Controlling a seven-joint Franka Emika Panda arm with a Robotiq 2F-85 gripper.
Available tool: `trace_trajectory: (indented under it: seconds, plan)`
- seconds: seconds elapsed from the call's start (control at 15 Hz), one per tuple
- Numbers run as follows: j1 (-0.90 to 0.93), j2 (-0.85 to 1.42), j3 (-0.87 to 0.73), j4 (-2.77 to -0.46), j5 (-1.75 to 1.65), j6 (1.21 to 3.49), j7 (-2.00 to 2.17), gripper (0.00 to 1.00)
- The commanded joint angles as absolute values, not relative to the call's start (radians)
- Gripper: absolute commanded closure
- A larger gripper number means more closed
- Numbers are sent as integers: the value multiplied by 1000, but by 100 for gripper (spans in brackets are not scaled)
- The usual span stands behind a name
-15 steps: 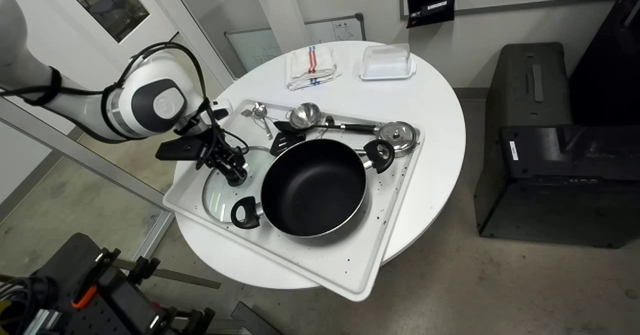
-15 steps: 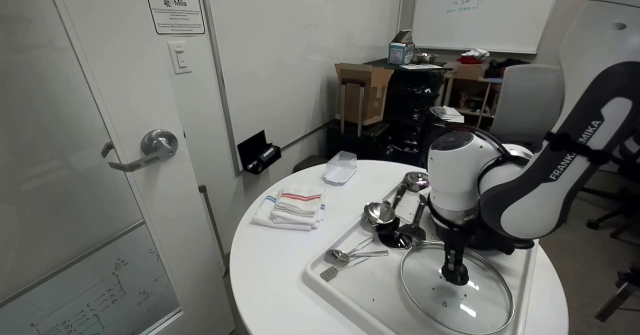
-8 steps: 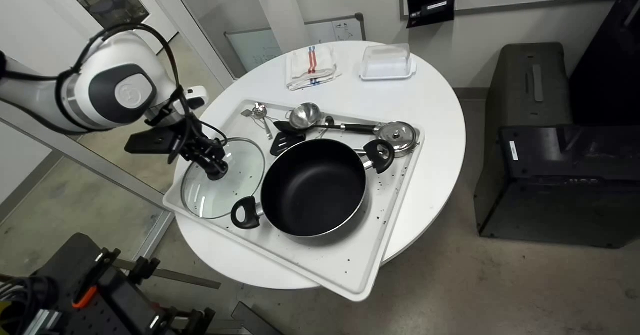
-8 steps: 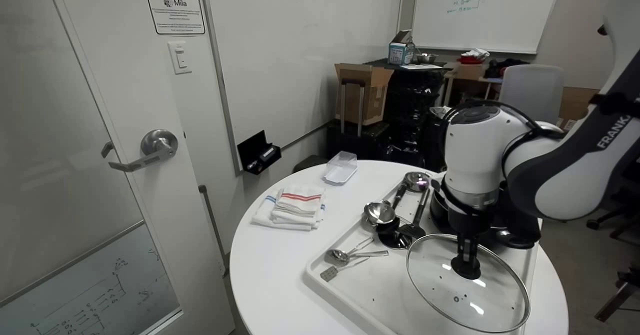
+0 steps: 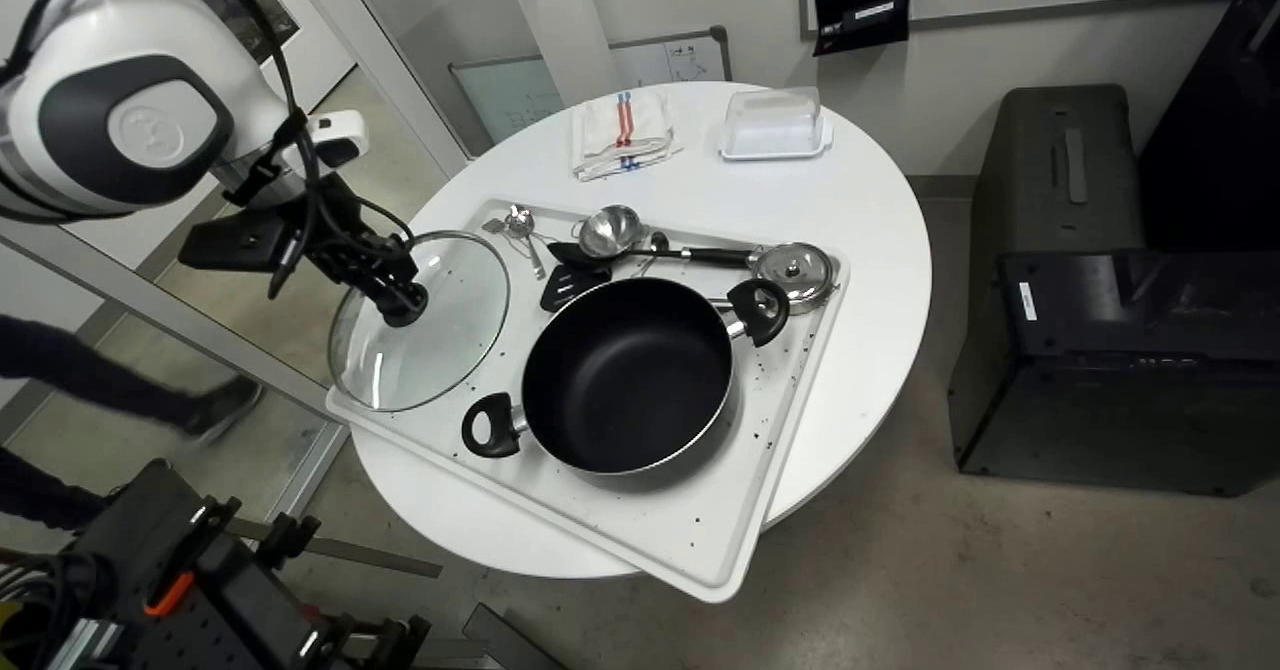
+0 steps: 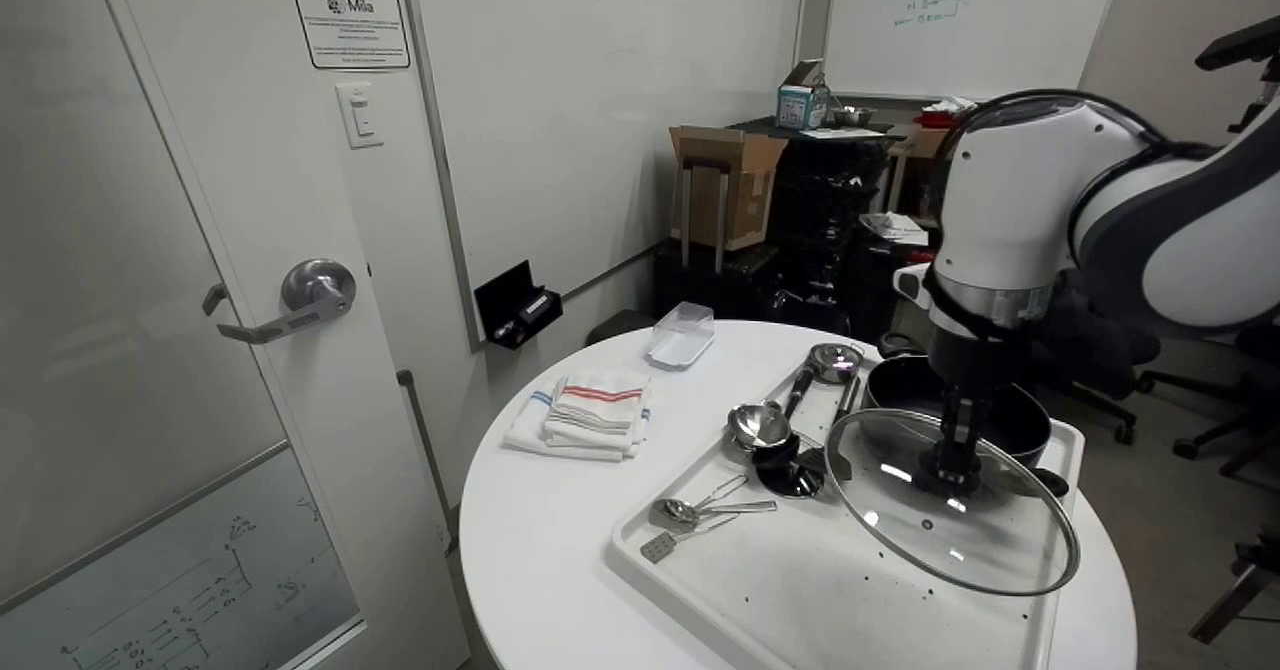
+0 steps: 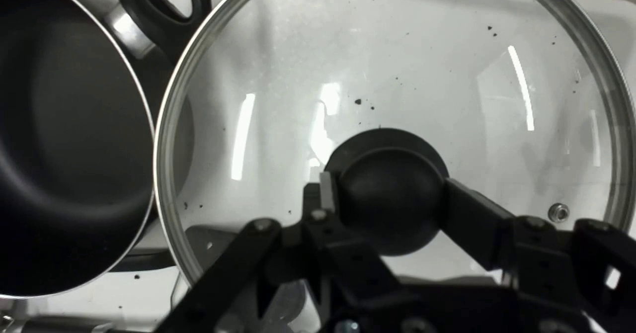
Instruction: Put the lid on the pot
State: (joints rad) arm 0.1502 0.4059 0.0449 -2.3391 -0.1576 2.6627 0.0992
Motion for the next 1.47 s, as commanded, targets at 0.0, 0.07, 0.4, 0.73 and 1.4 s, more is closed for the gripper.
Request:
trace_trajectory:
  seconds: [0.0, 0.07, 0.4, 0.73, 1.4]
  plan:
    - [101, 283, 47, -2380, -107, 2615, 56, 73]
    - [87, 270, 42, -2374, -99, 2603, 53, 73]
    - [31, 242, 4, -2337, -86, 2548, 63, 73]
    - [3, 287, -59, -2266, -114, 2491, 110, 73]
    - [-40, 435, -128, -2107, -93, 2440, 172, 73]
